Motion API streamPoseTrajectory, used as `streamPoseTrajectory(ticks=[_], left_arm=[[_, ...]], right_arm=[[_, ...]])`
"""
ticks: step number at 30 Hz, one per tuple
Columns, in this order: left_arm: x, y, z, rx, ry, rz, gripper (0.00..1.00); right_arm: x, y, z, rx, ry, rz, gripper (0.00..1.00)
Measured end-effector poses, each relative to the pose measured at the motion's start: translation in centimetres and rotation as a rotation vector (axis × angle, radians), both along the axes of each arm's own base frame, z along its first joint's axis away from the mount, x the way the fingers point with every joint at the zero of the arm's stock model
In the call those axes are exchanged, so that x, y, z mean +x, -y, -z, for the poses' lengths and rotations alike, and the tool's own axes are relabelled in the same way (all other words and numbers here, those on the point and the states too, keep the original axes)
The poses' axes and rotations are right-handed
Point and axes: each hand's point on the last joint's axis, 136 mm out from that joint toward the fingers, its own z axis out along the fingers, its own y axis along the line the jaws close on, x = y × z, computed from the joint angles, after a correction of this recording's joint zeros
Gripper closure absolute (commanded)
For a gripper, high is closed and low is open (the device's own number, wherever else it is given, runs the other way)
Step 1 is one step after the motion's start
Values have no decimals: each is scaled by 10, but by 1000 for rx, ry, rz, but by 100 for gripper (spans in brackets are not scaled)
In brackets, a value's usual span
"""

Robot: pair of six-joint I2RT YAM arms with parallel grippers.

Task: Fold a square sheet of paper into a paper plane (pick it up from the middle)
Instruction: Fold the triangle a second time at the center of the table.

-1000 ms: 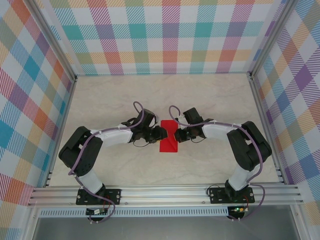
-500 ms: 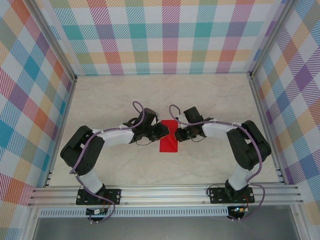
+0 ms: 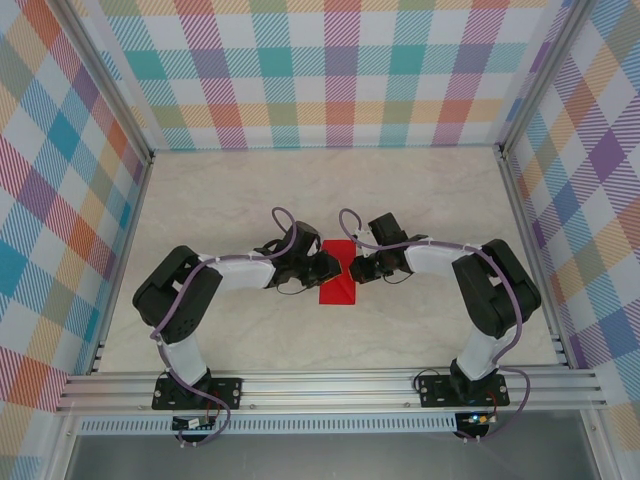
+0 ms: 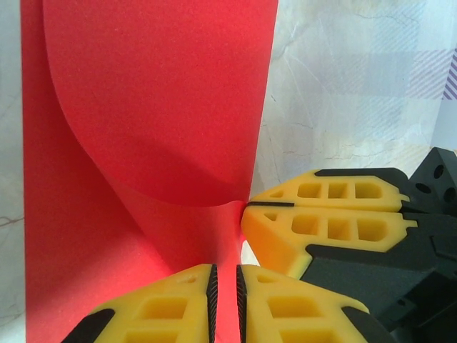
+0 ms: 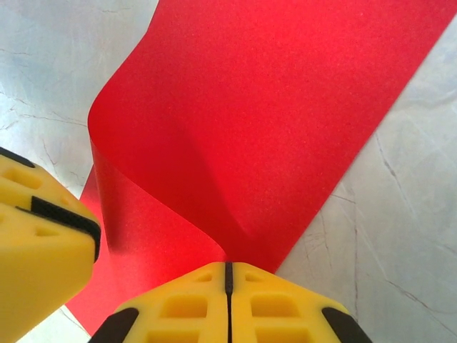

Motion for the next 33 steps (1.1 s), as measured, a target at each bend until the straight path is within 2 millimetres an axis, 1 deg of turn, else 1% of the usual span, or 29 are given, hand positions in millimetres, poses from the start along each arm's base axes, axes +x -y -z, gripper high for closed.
streamPoseTrajectory(ticks=[12,24,33], left_arm=[[3,0,10,14,-7,-6,83],[5,2,8,4,5,-6,82],[6,1,6,8,16,-12,78]], right_arm=[[3,0,-3,7,2,4,93],[6,-2,-2,6,-6,2,93],[5,-1,-2,-1,-3,-14,93]])
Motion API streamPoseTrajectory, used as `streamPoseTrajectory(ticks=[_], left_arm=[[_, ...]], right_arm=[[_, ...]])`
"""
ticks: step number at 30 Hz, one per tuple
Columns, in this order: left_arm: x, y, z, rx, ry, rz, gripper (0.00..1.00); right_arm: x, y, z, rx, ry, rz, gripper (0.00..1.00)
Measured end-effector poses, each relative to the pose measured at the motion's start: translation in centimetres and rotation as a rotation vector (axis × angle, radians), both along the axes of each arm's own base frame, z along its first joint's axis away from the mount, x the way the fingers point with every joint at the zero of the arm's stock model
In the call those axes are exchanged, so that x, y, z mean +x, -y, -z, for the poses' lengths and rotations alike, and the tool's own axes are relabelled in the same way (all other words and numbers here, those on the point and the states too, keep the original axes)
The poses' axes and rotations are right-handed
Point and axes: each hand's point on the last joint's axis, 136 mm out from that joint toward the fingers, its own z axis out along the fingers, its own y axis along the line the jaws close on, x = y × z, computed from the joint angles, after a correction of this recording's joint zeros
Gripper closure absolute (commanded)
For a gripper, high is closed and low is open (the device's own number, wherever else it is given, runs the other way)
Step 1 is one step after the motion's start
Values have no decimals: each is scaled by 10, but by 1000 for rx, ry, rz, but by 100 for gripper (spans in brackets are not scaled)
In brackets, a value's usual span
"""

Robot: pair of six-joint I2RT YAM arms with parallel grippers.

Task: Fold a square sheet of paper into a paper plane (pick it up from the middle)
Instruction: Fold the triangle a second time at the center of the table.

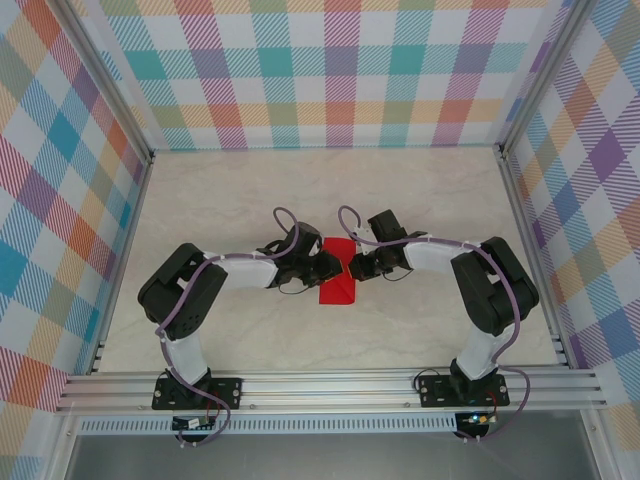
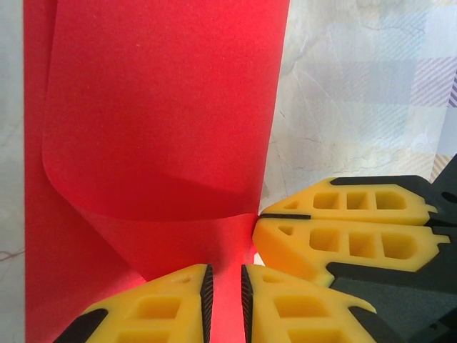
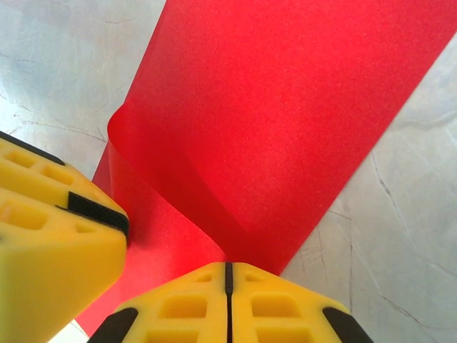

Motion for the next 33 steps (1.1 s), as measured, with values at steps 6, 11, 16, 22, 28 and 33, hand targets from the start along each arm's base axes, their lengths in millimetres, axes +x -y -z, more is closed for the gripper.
streamPoseTrajectory(ticks=[6,11,16,22,28,33], left_arm=[[4,-1,-23,-18,55,-12,77],[5,-2,-28,-22,69,-18,78],[4,-3,-27,-20,67,-17,79],[5,-2,-15,-4,50,-14,79],[4,-2,0,15,25,-12,85],[5,-2,2,13,25,-12,100]], right_arm=[[-1,0,-1,3,-6,-3,92],[-1,0,-1,5,-8,-5,92],[-1,-1,-2,7,-6,-9,92],[0,-1,-2,7,-6,-9,92],[0,-1,-2,7,-6,-8,92],[0,-1,-2,7,-6,-8,92]])
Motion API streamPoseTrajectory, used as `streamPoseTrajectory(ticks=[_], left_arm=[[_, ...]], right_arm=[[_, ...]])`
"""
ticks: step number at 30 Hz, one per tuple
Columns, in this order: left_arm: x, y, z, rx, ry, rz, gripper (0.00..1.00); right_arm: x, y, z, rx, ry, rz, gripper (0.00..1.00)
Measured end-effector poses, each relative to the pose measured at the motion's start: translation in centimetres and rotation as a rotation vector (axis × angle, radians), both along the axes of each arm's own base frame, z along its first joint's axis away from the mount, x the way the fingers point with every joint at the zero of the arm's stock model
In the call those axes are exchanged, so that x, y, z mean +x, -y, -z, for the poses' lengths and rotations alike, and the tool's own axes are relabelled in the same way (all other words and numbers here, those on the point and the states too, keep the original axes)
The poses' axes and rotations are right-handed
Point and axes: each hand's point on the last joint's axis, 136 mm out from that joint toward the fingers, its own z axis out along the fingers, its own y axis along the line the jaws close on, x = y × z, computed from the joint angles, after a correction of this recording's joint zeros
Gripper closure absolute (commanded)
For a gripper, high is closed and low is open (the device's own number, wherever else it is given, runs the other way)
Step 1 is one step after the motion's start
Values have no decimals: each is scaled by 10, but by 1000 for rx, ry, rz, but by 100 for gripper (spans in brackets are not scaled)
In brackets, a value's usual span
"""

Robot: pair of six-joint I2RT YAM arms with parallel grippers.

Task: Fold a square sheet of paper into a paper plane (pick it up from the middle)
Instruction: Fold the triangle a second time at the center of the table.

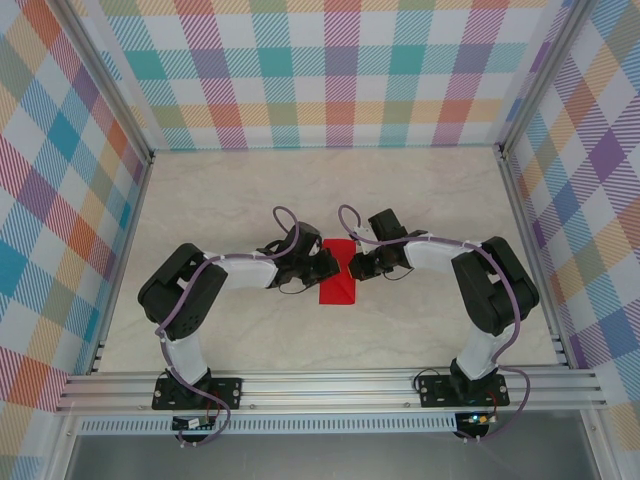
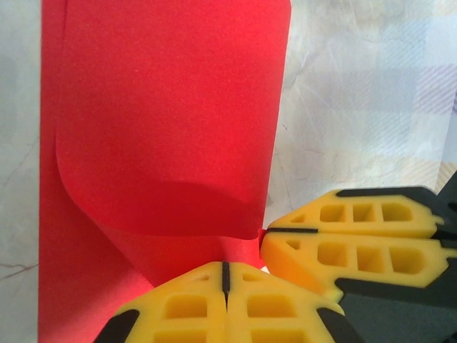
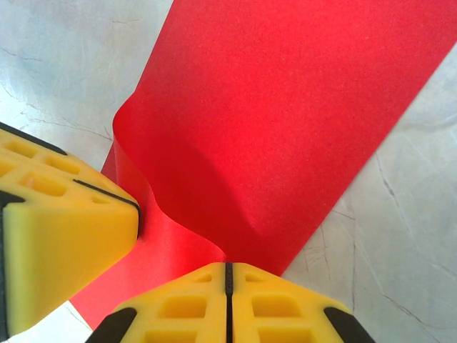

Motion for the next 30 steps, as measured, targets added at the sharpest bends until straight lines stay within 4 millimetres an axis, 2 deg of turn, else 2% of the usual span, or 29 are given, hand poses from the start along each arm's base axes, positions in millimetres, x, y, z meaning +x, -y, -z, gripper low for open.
streamPoseTrajectory(ticks=[13,30], left_arm=[[4,3,-11,-26,29,-3,100],[1,6,-9,-44,24,11,100]], right_arm=[[1,2,0,0,0,5,92],[1,2,0,0,0,6,92]])
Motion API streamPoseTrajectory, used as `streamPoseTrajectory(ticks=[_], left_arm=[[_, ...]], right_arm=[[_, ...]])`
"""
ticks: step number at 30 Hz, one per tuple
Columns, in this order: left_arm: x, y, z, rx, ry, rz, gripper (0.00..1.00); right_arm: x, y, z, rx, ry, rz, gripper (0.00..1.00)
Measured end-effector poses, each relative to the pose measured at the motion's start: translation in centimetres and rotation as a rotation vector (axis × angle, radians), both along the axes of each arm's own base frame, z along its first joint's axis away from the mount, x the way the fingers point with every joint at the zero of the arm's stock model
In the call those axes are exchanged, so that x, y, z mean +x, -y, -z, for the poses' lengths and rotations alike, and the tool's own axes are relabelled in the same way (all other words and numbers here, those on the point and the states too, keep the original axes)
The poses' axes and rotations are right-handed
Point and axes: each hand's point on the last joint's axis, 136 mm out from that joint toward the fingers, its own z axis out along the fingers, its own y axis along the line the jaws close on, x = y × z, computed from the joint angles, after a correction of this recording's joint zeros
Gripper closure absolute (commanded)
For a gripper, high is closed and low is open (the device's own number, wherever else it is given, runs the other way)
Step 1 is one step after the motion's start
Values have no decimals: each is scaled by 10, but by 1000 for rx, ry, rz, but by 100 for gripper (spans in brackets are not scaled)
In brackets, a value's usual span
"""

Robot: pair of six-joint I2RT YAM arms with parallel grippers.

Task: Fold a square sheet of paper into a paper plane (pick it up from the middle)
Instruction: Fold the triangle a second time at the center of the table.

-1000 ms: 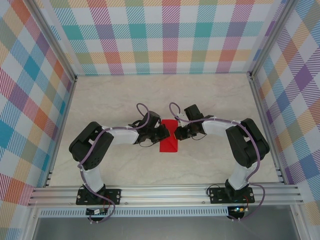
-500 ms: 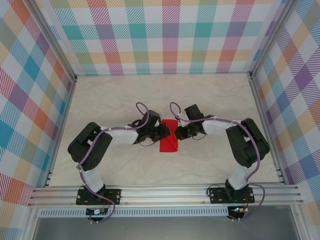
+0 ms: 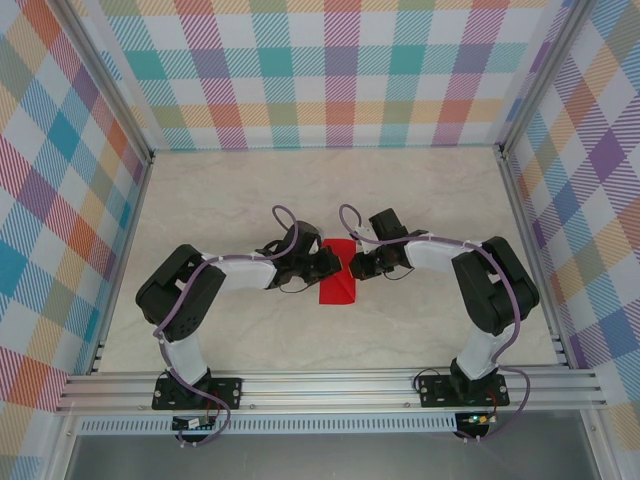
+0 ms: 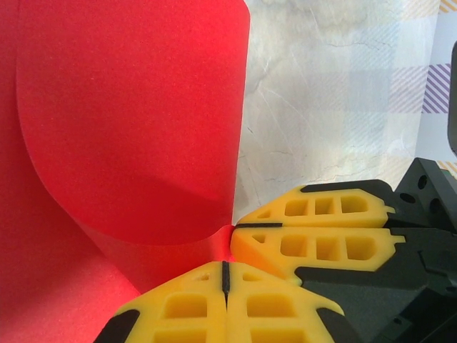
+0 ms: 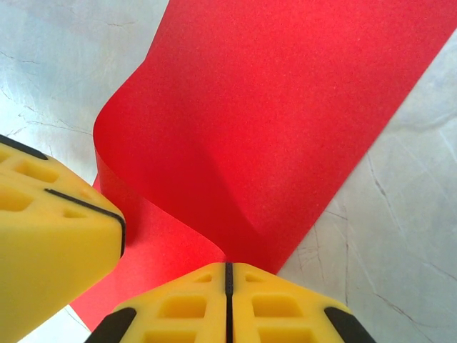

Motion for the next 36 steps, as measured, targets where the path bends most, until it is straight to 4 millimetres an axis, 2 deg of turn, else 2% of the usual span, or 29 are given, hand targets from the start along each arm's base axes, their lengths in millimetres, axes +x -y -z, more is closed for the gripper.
streamPoseTrajectory(ticks=[11,18,28,36], left_arm=[[-1,1,11,6,-14,4,100],[-3,-1,25,21,-31,4,100],[-3,-1,32,19,-32,6,100],[-3,-1,32,12,-26,7,100]], right_arm=[[0,0,0,0,0,1,91],[-1,1,4,-5,-10,1,91],[-2,1,8,-9,-21,1,90],[-1,2,7,-14,-24,10,78]])
